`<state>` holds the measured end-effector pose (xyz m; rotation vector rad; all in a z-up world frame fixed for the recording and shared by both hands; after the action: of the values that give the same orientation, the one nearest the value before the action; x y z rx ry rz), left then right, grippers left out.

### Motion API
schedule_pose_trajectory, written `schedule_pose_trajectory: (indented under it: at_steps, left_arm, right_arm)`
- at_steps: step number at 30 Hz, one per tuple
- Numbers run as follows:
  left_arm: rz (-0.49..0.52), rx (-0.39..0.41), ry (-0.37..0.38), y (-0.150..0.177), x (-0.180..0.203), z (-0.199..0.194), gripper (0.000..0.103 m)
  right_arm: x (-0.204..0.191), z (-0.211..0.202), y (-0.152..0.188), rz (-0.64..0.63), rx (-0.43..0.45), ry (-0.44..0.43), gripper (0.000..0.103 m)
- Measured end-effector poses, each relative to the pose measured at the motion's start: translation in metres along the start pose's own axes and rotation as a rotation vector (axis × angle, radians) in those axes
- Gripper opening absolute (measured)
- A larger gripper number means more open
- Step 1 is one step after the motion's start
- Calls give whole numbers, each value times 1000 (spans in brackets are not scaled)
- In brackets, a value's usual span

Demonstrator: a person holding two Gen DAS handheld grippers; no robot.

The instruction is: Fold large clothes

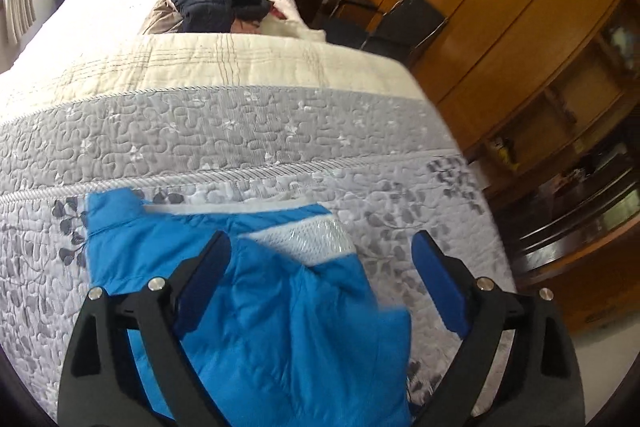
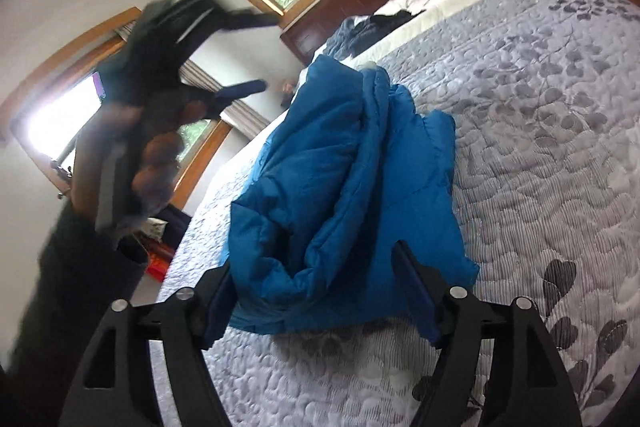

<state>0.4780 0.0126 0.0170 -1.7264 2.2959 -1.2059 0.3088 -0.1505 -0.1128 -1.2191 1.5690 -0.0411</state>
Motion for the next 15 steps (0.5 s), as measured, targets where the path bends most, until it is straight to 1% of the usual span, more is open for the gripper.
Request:
schedule_pose_trajectory:
  at_steps: [1,3,5,6,8,9,11,12,13,14,15]
  left_arm:
    - [3,17,26,5,-4,-12,92]
    - [11,38,73,20,-14,-33,92]
    - [13,62,99,34,-23,-48,92]
    - [10,68,111,41,-28,-53,93]
    - [0,72,140,57,-39,-61,93]
    - [-6,76,153,63,-44,-65,93]
    - [-15,75,198,74,-50,-70,93]
    - [-17,75,220,79,-51,-72,93]
    - [-15,73,244,86,-51,-75,93]
    - [-11,68,267,91,-51,-76,93]
    - [-5,61,298,99,-49,-77,93]
  right_arm:
    - [-1,-2,-3,7,-7,-15,74]
    - [-1,-5,-12,38,-36,-57,77]
    - [3,-2,-26,96,-68,-85,84]
    - [6,3,-34,127,-94,-99,85]
    - [9,14,-46,154,-138,-111,87]
    - [11,24,-52,164,-181,-109,88]
    - [16,37,-60,182,-228,-96,88]
    - [16,43,-62,186,-254,-108,87]
    - [12,51,-62,185,-304,-158,70]
    - [10,53,-62,171,-324,-174,46]
    - [8,54,-61,142,-328,-167,38]
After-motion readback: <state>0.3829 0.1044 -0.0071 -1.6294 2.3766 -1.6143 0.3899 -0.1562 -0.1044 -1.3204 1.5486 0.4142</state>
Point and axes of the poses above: each gripper's, at about its wrist camera, not at the fingertips, and z roughly the way its jaws point, x to its right, y to its underside, the point moved 4 cm from there along z, roughly the way its jaws point, and after that the axes turned 6 degrees about x, right-handed, at the moved point
